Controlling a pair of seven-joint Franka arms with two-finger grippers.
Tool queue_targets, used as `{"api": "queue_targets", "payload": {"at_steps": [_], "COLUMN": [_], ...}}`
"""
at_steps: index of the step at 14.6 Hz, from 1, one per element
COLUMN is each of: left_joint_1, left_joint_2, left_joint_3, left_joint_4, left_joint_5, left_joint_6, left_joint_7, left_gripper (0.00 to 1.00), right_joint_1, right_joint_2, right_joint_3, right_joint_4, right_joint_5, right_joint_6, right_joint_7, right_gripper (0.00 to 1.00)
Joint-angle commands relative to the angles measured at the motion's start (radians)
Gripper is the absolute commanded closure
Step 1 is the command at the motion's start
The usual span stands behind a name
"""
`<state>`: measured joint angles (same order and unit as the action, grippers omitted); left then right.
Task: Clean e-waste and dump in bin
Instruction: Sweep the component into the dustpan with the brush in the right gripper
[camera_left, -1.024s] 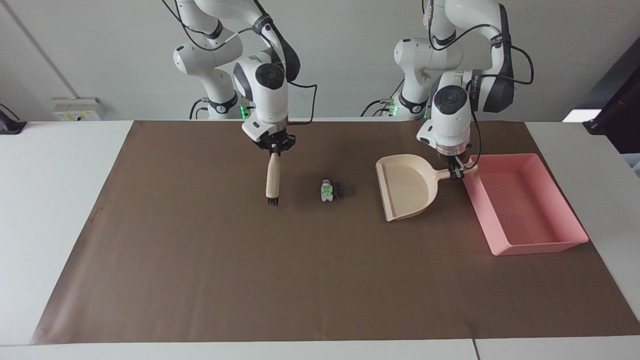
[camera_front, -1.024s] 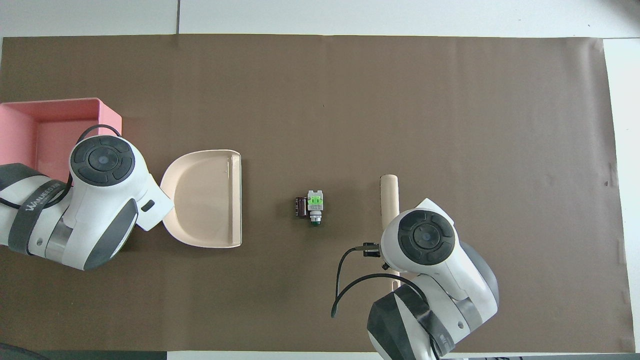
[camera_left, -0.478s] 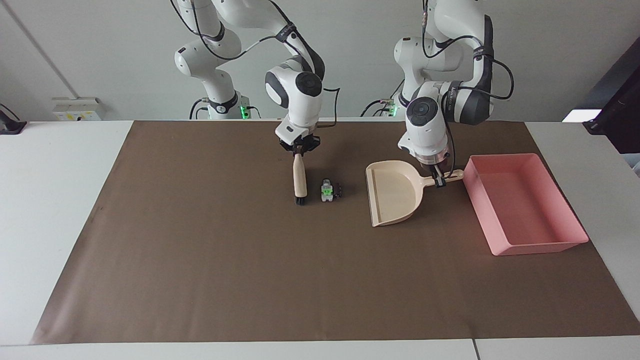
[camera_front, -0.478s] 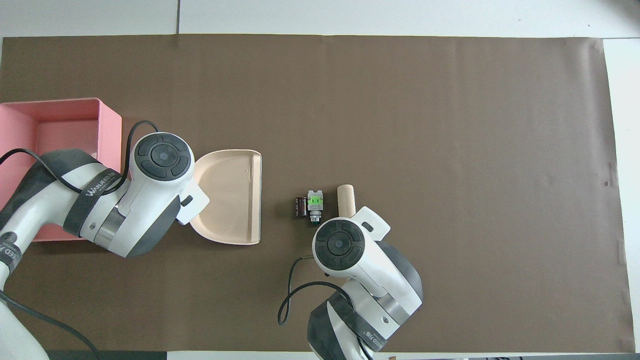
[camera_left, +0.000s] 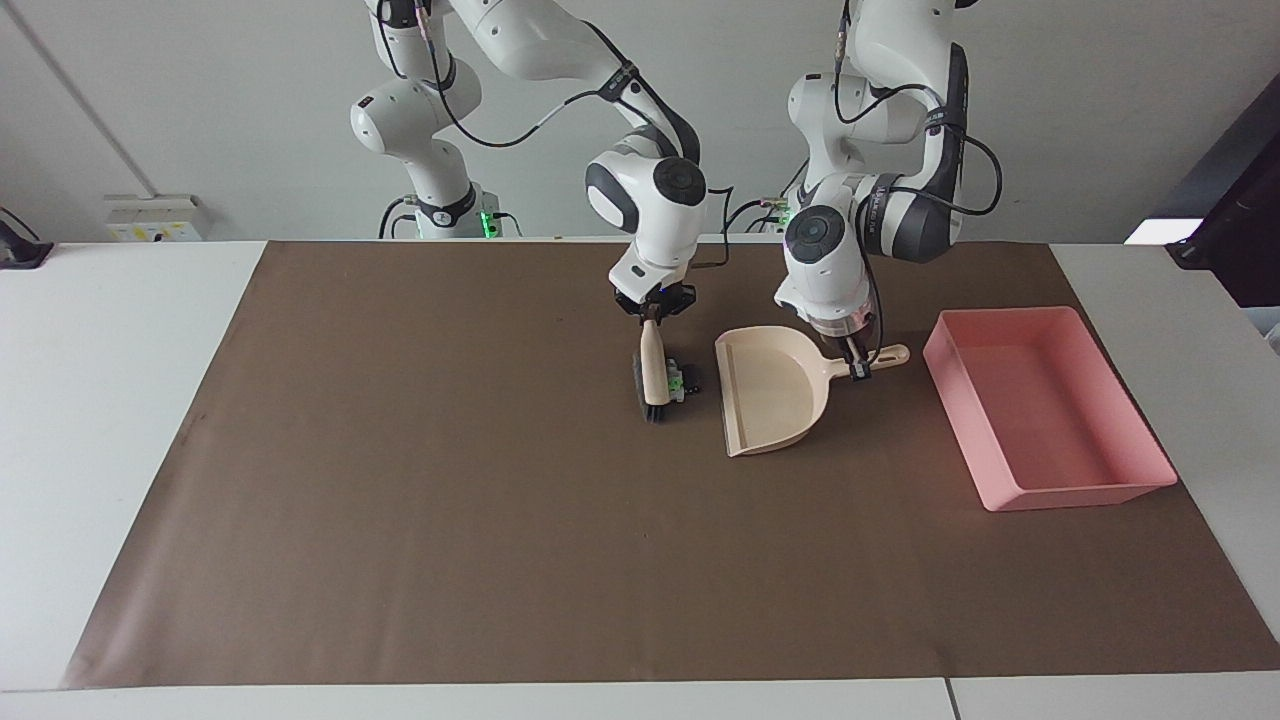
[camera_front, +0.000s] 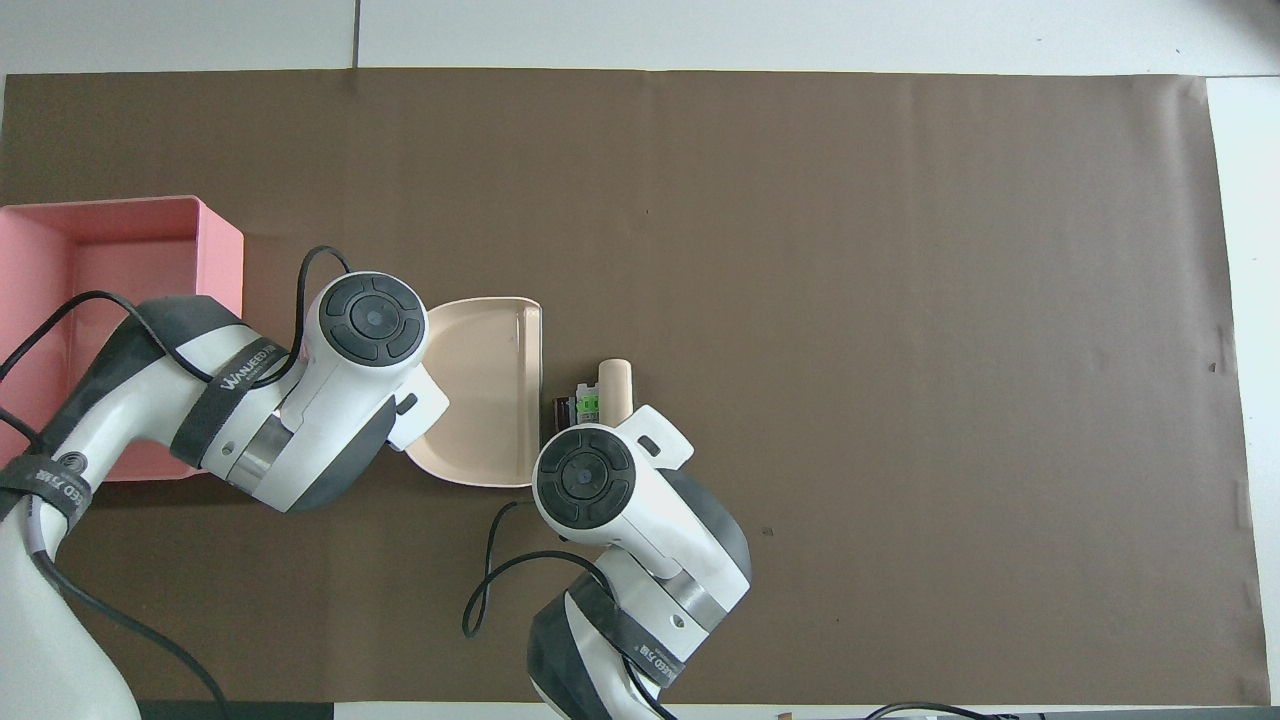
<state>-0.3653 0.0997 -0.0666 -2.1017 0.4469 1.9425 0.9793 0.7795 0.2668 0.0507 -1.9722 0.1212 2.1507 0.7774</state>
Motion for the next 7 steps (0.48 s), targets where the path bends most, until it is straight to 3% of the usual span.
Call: {"api": "queue_targets", "payload": {"at_steps": [1,4,7], "left_joint_1": [-0.023,-0.021,-0.003], "left_joint_2": [0.009,0.005,0.002], "left_joint_3": [0.005,0.005,0.004], "left_joint_4": [0.003,-0.008,-0.02], "left_joint_5": [0.015,0.015,0.013], "left_joint_6": [-0.017,-0.002,0.048], "left_joint_7": [-0.022,-0.021,-0.014], "left_gripper": [1.0,1.0,1.0], "right_joint_1": [0.0,0.004,0.006], "right_joint_2": [0.032,0.054,0.06], "right_joint_3": [0.031,0.046,0.054], "right_joint_4": [0.018,0.018,0.055], "right_joint_5": [0.112,0.361,0.627], "right_joint_6": [0.086,0.227,0.288], "right_joint_7": [-0.01,-0.136,-0.294], "right_gripper": [1.0,1.0,1.0]}}
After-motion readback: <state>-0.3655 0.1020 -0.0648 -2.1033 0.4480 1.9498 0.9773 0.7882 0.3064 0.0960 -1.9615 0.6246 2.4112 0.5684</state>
